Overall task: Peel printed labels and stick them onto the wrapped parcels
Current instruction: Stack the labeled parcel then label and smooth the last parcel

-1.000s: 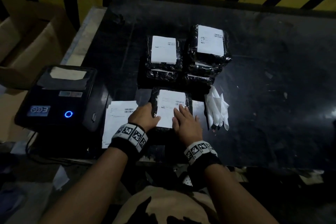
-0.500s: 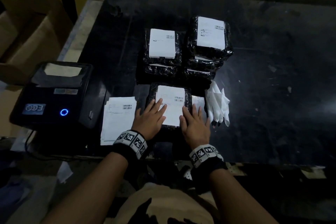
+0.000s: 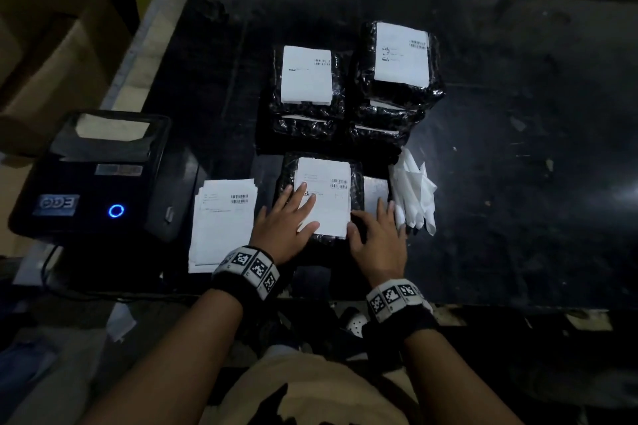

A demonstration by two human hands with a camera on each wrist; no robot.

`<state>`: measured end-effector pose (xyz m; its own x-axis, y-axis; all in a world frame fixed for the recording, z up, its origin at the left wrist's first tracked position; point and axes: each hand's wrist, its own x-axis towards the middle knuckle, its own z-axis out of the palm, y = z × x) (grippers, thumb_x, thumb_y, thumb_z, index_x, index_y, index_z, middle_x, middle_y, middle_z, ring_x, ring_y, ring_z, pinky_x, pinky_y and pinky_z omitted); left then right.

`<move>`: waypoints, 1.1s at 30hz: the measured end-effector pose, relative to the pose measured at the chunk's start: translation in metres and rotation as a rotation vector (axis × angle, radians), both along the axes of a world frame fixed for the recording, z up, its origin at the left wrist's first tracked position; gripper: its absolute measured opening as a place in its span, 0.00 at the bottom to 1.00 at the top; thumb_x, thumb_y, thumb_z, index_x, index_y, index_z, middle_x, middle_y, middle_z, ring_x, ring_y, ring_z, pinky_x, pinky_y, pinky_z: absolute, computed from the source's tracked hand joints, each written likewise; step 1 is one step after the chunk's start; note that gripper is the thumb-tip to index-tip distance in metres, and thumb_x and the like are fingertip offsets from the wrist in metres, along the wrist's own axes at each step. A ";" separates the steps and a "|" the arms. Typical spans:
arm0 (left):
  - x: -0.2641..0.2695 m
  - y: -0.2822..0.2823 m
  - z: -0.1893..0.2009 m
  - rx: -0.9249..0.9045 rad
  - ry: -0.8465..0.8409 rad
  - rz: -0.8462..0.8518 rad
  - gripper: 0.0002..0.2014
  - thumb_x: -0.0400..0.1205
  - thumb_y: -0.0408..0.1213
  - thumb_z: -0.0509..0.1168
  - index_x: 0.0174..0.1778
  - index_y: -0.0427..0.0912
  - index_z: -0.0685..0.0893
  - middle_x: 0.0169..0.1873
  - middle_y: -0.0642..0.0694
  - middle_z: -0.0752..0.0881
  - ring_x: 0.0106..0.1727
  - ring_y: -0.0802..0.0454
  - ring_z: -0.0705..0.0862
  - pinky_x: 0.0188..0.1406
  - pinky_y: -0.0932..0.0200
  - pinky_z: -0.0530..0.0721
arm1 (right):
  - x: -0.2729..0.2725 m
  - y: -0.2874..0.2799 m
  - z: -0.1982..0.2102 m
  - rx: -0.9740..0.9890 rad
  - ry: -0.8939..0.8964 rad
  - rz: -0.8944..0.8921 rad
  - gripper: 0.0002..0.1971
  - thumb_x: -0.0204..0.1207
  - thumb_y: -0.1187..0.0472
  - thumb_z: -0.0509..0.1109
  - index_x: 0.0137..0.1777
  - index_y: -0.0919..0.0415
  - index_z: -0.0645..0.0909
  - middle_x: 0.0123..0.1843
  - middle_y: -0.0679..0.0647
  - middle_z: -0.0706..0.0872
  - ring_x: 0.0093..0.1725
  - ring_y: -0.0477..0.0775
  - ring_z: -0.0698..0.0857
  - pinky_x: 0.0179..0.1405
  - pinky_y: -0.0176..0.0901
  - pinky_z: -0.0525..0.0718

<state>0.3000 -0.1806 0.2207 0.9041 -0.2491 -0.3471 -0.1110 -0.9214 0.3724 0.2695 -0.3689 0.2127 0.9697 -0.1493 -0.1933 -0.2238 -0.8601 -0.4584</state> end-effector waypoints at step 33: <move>0.057 -0.016 0.023 0.180 0.050 0.000 0.27 0.88 0.39 0.44 0.85 0.50 0.49 0.85 0.55 0.41 0.85 0.58 0.42 0.81 0.33 0.43 | 0.055 0.019 0.002 0.023 -0.101 0.244 0.24 0.85 0.54 0.55 0.81 0.55 0.66 0.86 0.53 0.60 0.84 0.52 0.59 0.84 0.61 0.52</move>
